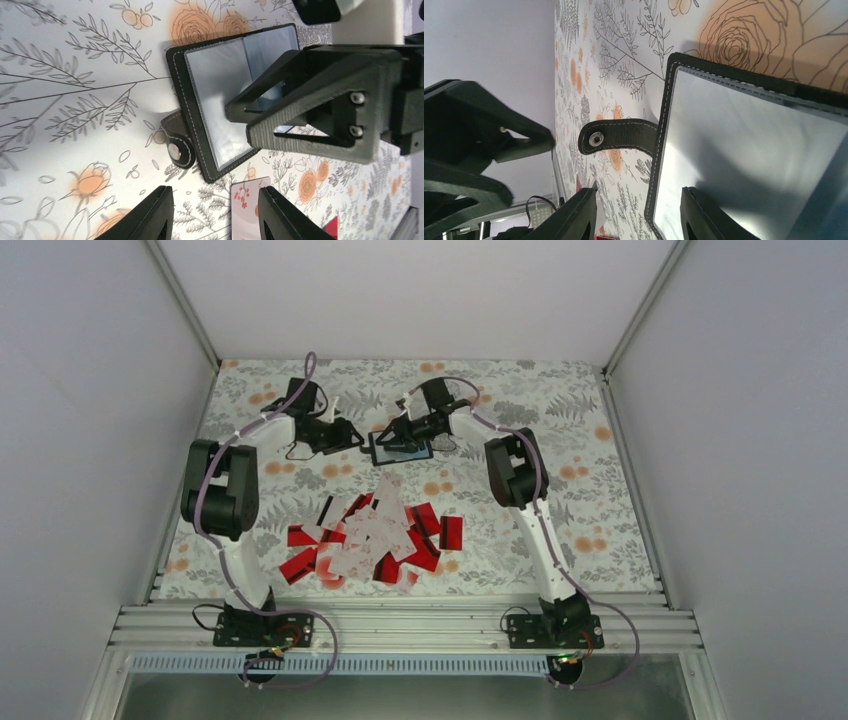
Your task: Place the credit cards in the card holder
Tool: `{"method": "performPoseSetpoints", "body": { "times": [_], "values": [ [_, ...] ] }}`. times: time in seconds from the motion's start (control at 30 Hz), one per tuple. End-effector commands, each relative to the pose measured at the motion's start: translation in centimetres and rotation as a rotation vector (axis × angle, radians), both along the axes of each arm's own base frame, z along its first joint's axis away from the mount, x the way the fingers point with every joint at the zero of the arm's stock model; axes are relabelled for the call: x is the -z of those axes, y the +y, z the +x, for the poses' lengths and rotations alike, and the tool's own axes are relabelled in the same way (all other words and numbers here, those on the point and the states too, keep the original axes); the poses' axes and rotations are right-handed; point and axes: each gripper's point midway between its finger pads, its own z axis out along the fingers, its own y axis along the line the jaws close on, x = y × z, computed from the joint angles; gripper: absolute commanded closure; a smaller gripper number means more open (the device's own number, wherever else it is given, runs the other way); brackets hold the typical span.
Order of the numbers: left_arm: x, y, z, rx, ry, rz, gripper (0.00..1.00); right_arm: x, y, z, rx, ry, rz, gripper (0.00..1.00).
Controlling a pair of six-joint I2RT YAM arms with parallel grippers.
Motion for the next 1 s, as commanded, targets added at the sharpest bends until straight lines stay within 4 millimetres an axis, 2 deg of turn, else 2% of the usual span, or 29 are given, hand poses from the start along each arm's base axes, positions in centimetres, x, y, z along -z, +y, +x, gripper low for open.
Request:
{"method": "performPoseSetpoints", "body": {
  "times": [0.0, 0.2, 0.53, 0.77, 0.9, 0.97],
  "values": [
    [-1.2, 1.4, -0.7, 0.016, -0.064, 0.090, 0.56, -0.7, 0.5, 0.3, -0.006, -0.028, -0.010, 0.57],
    [-2.1, 1.9, -1.1, 0.001, -0.101, 0.108, 0.56, -1.9, 0.0, 0.5, 0.001, -0.079, -0.051, 0.57],
    [-4.6, 0.7, 0.4, 0.005, -0.165, 0.066, 0.56, -3.5, -0.7, 1.2, 0.022, -0.120, -0.063, 0.57],
    [-4.9, 0.3, -0.5, 0.055, -0.184, 0.107, 0.56, -4.6, -1.0, 1.7, 0.042, -0.143, -0.089, 0.57],
    [-4.9, 1.6, -0.8, 0.047, -0.210, 0.199, 0.53, -4.8, -1.4, 1.8, 0.050, -0.160, -0.119, 0.57],
    [-5.3, 2.4, -0.6, 0.035, -0.238, 0.252, 0.45, -4.8, -1.5, 1.8, 0.053, -0.167, -0.129, 0.56]
  ]
}}
